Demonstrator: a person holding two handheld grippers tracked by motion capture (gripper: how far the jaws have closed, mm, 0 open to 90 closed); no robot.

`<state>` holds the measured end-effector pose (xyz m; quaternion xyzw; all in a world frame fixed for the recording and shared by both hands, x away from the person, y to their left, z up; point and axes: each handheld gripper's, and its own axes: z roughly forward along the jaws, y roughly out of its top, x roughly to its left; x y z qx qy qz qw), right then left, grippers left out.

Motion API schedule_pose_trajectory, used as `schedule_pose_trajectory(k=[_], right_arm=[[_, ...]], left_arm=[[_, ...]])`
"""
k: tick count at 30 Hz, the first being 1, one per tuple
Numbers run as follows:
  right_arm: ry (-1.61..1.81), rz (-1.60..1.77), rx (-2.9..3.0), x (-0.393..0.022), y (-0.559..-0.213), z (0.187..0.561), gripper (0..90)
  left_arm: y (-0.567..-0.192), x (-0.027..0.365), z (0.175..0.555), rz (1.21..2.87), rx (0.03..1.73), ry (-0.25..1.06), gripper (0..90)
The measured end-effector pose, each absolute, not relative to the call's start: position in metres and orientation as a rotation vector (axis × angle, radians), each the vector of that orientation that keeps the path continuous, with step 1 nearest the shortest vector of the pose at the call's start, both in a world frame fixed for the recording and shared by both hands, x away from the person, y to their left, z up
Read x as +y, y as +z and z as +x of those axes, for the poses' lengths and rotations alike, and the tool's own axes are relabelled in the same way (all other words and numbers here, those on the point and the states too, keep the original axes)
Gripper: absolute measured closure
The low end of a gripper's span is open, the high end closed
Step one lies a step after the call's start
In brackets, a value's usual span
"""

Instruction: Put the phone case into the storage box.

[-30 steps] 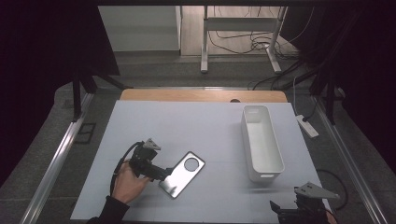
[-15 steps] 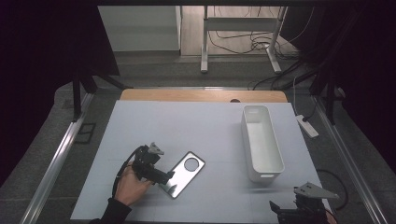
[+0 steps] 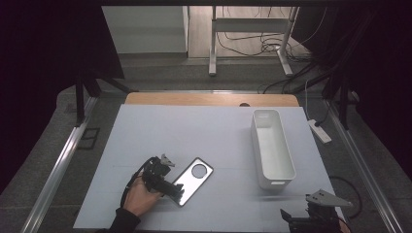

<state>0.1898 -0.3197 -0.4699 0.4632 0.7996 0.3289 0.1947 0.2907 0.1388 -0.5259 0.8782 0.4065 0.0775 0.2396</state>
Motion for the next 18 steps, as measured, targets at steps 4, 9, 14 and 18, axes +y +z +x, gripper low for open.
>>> schedule_pose_trajectory(k=[4,9,14,18], right_arm=[[0.925,1.296,2.243,-0.3196,-0.4700,0.1898,0.9],[0.923,1.297,2.244,-0.3196,-0.4701,0.1899,0.9],[0.920,1.294,2.247,-0.3193,-0.4702,0.1900,0.9],[0.920,1.294,2.248,-0.3192,-0.4702,0.1901,0.8]], left_arm=[[-0.5314,0.1378,0.2913,2.422,1.126,0.183,0.0],[-0.5317,0.1361,0.2908,2.417,1.147,0.196,0.0],[-0.5275,0.1350,0.2887,2.432,1.131,0.188,6.9],[-0.5229,0.1376,0.2867,2.428,1.130,0.185,20.2]])
